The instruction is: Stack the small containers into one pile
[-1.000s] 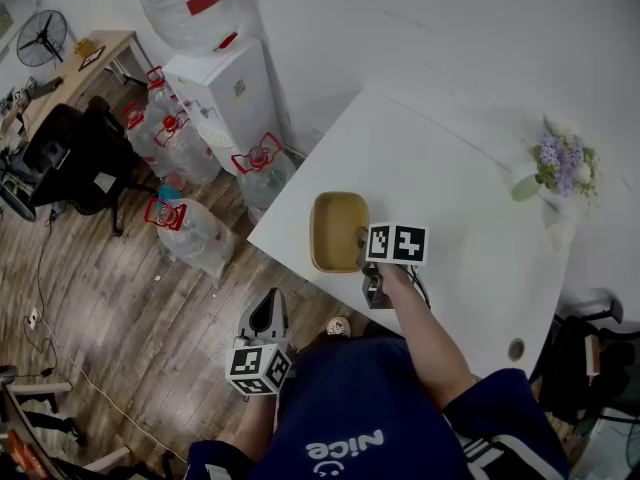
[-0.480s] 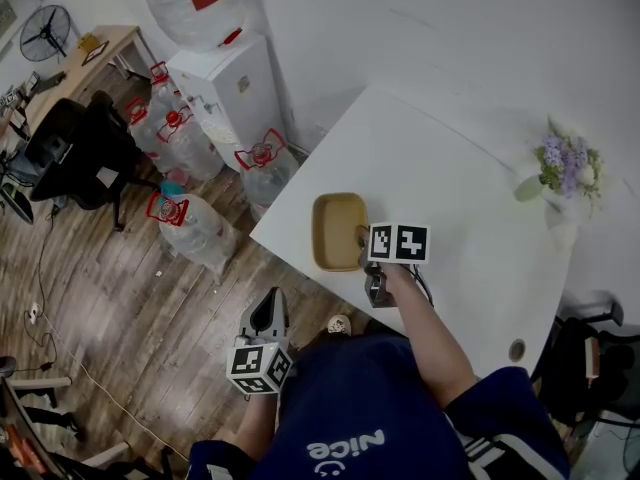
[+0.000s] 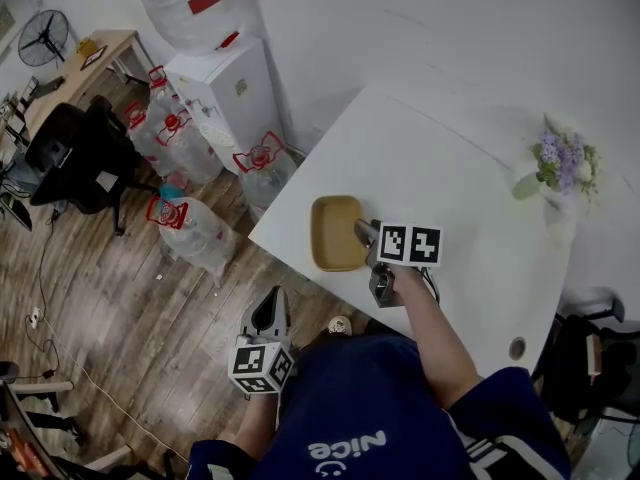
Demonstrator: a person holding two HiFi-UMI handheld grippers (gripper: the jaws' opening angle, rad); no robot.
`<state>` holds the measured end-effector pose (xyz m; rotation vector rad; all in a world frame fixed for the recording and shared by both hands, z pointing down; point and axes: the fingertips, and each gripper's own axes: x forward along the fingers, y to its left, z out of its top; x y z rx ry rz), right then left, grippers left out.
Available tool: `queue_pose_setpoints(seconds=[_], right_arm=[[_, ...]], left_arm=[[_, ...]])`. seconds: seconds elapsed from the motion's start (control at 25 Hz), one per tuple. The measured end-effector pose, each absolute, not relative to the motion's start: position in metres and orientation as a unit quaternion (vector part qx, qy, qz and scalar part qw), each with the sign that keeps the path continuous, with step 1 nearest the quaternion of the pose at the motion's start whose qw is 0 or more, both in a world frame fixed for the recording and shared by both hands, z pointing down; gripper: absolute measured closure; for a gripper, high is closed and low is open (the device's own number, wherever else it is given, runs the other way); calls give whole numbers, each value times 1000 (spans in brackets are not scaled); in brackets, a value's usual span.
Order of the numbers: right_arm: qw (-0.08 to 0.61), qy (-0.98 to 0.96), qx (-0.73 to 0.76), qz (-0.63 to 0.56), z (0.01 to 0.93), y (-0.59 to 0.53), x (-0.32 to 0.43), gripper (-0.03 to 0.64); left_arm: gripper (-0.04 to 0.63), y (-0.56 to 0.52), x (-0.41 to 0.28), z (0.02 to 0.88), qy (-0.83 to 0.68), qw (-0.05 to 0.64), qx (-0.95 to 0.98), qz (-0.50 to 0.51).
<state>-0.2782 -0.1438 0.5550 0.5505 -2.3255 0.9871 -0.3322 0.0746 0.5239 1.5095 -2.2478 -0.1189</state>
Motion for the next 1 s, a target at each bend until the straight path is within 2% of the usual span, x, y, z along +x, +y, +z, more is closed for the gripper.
queue_pose_setpoints(seconds=[0.28, 0.56, 0.84, 1.0], right_arm=[[181, -914, 224, 284, 502, -171, -248, 474], [91, -937, 278, 189, 458, -186, -180, 474], [40, -933, 335, 128, 445, -185, -116, 474], [41, -923, 366, 108, 452, -177, -83, 474]], left_arm=[[575, 61, -325, 513, -802, 203, 560, -38], [575, 32, -314, 497, -788, 189, 585, -33], [575, -6, -291, 484, -759, 175, 626, -31], [575, -24, -274, 482, -742, 170, 649, -23]])
